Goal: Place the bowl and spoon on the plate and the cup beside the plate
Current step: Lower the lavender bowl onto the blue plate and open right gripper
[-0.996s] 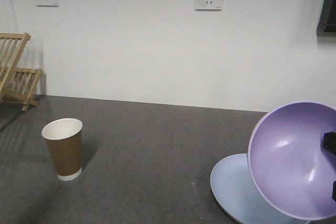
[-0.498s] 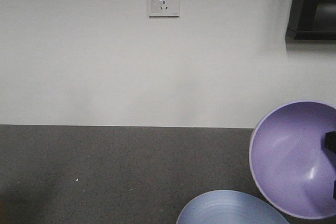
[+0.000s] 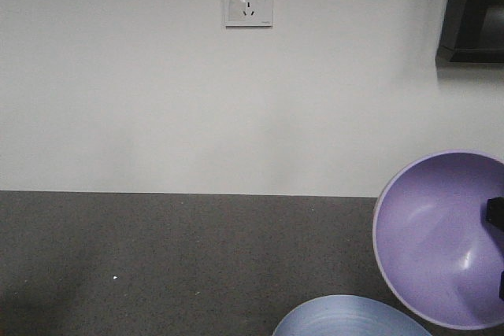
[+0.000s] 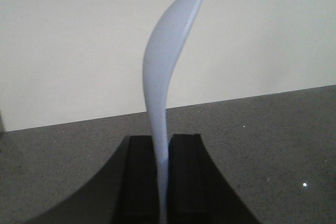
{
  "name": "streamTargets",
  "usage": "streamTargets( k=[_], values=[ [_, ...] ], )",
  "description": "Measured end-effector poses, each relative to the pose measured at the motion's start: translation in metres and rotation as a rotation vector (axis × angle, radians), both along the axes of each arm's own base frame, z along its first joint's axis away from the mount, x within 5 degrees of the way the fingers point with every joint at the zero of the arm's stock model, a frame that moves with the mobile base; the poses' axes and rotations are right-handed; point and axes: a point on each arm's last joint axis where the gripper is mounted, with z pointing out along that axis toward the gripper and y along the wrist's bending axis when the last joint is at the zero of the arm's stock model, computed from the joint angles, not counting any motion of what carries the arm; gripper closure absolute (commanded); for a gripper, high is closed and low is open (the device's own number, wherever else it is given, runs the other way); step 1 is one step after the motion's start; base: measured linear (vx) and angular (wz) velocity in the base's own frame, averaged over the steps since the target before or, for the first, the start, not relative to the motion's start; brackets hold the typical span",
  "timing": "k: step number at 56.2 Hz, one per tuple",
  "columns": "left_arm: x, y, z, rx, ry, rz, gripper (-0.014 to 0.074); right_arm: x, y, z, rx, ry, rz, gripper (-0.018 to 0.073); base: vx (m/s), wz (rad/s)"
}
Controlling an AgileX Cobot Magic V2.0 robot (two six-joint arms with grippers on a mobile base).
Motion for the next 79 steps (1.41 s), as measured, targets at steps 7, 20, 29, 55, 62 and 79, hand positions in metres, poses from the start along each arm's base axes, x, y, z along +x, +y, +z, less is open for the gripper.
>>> streamTargets(
  k=[7, 20, 29, 55, 62, 79],
  values=[
    [0.000, 0.000, 0.000, 0.000, 0.000, 0.000, 0.0594, 0.000, 0.000, 0.000, 0.000, 0.000, 0.000, 0.0568, 0.00, 0.00],
    [0.000, 0.000, 0.000, 0.000, 0.000, 0.000, 0.0594, 0.000, 0.000, 0.000, 0.000, 0.000, 0.000, 0.0568, 0.00, 0.00],
    [0.000, 0.000, 0.000, 0.000, 0.000, 0.000, 0.0594, 0.000, 0.000, 0.000, 0.000, 0.000, 0.000, 0.0568, 0.00, 0.00],
    [0.000, 0.001, 0.001, -0.002, -0.015, 0.006, 0.0594, 0.000, 0.000, 0.000, 0.001, -0.001, -0.001, 0.0568, 0.00, 0.00],
    [0.000, 0.001, 0.001, -0.002, -0.016, 0.006, 0.0594, 0.000, 0.001, 0.000, 0.038, 0.004, -0.001, 0.0568, 0.00, 0.00],
    [0.000, 0.001, 0.001, -0.002, -0.016, 0.006, 0.0594, 0.029, 0.013, -0.020, 0.073, 0.294, 0.131, 0.0568, 0.00, 0.00]
  ],
)
